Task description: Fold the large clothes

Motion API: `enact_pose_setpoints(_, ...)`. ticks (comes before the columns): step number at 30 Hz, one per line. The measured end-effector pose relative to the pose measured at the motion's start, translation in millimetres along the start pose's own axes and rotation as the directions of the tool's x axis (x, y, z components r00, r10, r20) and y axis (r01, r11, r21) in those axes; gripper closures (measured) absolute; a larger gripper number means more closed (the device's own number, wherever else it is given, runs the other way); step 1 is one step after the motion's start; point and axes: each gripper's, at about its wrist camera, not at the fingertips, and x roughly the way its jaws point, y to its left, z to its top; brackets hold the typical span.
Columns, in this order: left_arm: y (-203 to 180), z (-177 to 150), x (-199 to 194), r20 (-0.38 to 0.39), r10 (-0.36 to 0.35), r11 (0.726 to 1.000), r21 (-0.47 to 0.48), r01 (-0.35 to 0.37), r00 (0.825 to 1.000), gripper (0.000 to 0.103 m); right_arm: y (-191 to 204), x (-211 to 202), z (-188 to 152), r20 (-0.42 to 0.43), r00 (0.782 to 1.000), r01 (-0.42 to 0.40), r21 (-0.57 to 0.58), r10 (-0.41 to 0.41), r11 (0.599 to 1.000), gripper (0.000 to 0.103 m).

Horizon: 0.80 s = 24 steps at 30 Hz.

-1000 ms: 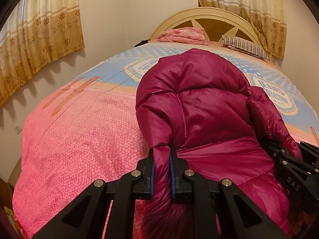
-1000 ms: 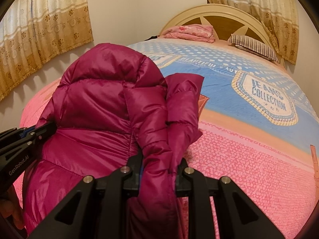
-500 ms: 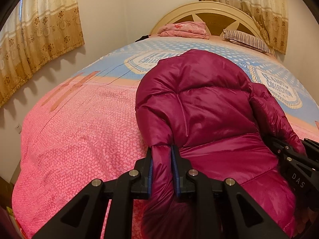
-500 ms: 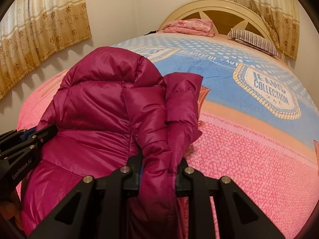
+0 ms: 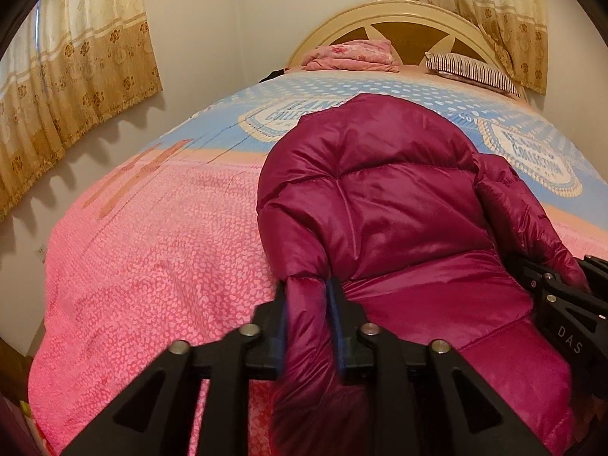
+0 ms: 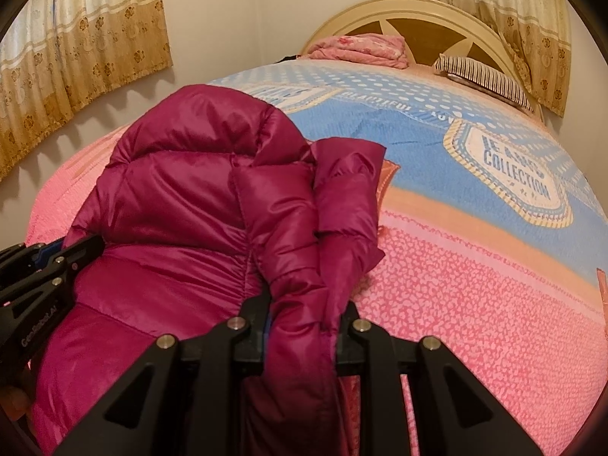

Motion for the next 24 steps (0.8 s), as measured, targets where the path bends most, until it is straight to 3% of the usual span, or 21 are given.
enact_pose_setpoints(5,0.5,1.5,-2.2,-0.004,0.014,1.0,-0.005,-0.014,1.0,0.069,-5.6,2.5,-1.8,-0.001,1.0,-0.005,0.027,0.005,1.0,0.069)
enact_pose_setpoints(9,7.4,1.0,-17.5,-0.007,0.024,0.999,-0.025,-0.024,1.0,0.059,-9.3,-8.2,-1.9,0.005,1.0,-0.003,0.044,0.003,0.999,0.054)
enact_pose_setpoints(13,23.1,-3.1,-56.9,0.058,0.047,0.998,-0.054,-0.043,0.997,0.047,-7.6,-46.8,-2.3,0.071,0.997,0.03,0.045,-0.033,0.999,0.029)
enact_pose_setpoints(15,33.2,-6.7,-77.3,0.096,0.051,0.996,-0.077,-0.043,0.994,0.036,-5.7,-66.6,-4.3,0.108,0.993,0.044,0.042,-0.048,0.998,0.028)
enact_pose_setpoints(24,50.2,-26.7,-124.6,0.155,0.071,0.993,-0.102,-0.055,0.985,0.035,6.9,-110.8,-14.8,0.161,0.987,0.023,0.035,-0.028,0.999,0.028)
